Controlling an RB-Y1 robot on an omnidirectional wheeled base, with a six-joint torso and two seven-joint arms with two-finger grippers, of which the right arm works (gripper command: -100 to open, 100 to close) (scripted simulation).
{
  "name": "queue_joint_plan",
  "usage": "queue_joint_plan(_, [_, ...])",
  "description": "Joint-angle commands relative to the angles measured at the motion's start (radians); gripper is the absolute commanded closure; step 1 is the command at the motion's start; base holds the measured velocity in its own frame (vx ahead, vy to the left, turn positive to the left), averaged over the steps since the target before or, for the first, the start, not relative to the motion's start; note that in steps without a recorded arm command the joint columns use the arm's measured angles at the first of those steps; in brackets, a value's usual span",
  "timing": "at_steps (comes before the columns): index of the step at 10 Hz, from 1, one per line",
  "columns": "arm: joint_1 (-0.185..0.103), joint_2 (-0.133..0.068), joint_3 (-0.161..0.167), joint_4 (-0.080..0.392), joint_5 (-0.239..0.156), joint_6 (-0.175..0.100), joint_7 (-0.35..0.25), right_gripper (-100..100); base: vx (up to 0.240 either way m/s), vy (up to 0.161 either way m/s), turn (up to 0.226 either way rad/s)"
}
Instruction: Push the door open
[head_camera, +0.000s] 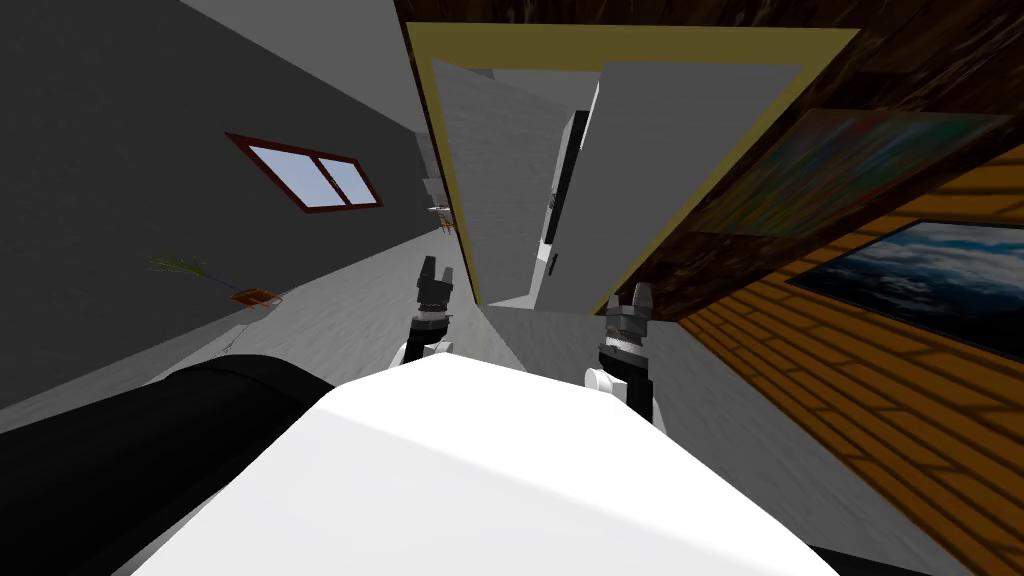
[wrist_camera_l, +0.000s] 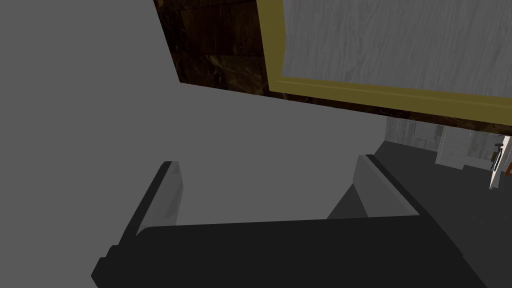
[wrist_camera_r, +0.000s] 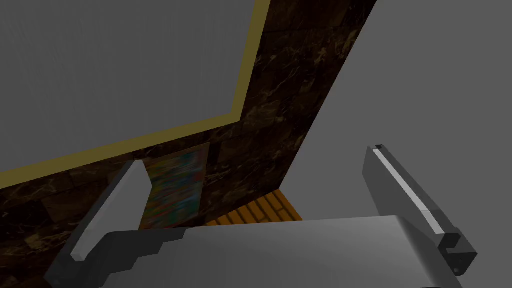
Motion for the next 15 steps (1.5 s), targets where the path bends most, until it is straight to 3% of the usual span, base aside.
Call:
queue_joint_plan(1, [-0.006, -0.007, 0.01, 0.028, -0.018, -0.013, -0.026, -100, 0.108, -0.001, 0.058])
queue_joint_plan(15, [-0.06, -0.046, 0.095, 0.274, -0.183, -0.127, -0.257, -100, 0.113, -0.038, 0.062])
